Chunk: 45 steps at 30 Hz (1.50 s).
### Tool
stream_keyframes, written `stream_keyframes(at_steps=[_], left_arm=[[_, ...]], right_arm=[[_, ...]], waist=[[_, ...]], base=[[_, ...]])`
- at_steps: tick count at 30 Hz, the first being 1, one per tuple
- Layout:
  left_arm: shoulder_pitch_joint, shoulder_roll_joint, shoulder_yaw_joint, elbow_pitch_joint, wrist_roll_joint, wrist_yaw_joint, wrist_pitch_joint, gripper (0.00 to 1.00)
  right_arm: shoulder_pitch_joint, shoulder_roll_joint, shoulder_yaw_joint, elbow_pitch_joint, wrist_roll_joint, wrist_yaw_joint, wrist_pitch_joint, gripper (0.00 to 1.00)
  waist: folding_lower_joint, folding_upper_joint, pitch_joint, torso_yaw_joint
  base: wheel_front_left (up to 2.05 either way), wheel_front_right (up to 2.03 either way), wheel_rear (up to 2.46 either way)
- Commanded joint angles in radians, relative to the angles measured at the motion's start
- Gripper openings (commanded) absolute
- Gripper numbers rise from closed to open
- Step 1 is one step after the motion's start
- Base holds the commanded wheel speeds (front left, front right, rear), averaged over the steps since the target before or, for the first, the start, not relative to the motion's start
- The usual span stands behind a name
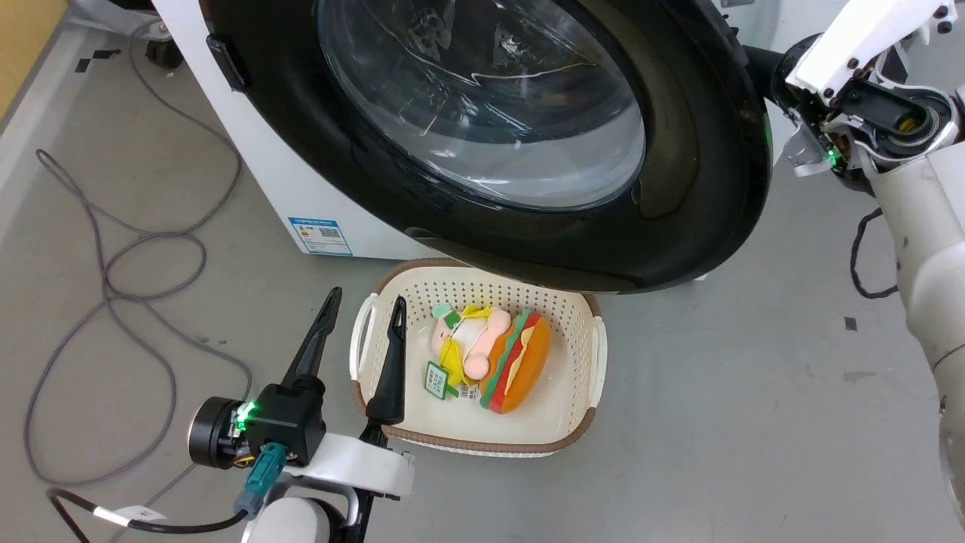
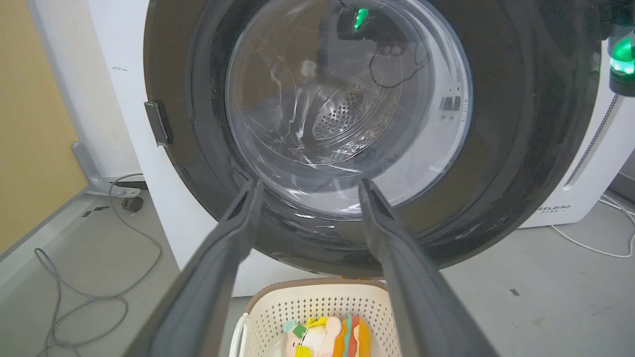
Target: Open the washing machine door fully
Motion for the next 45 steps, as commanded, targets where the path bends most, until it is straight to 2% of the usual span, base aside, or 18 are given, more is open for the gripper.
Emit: stream_keyframes(at_steps=[1,14,25,38,45], left_arm=[[-0.013,0.001,-0.001,-0.001,-0.002,0.007,-0.006,1.0],[0.031,0.001,0.009,0.027,0.02,0.0,-0.006,1.0],[0.097,0.009,0.026,0.042,0.037,-0.013,-0.006,1.0],[0.126,0.007,0.017,0.057,0.039,-0.02,-0.006,1.0],[0.127,0.005,0.016,0.059,0.037,-0.019,-0.006,1.0]], right_arm=[[-0.008,0.003,0.006,0.006,-0.007,0.007,0.012,0.0],[0.1,0.026,0.046,-0.05,0.025,0.007,0.236,0.0],[0.254,0.088,0.094,-0.206,0.063,0.007,0.361,0.0],[0.404,0.129,0.169,-0.394,0.145,0.007,0.451,0.0],[0.479,0.13,0.268,-0.517,0.261,0.007,0.444,0.0]], waist=[[0.0,0.0,0.001,0.002],[0.0,0.0,-0.081,-0.021],[0.0,0.0,-0.16,-0.045],[0.0,0.0,-0.199,-0.046],[0.0,0.0,-0.193,-0.054]], base=[[0.0,0.0,0.0],[0.0,0.0,0.0],[0.0,0.0,0.0],[0.0,0.0,0.0],[0.0,0.0,0.0]])
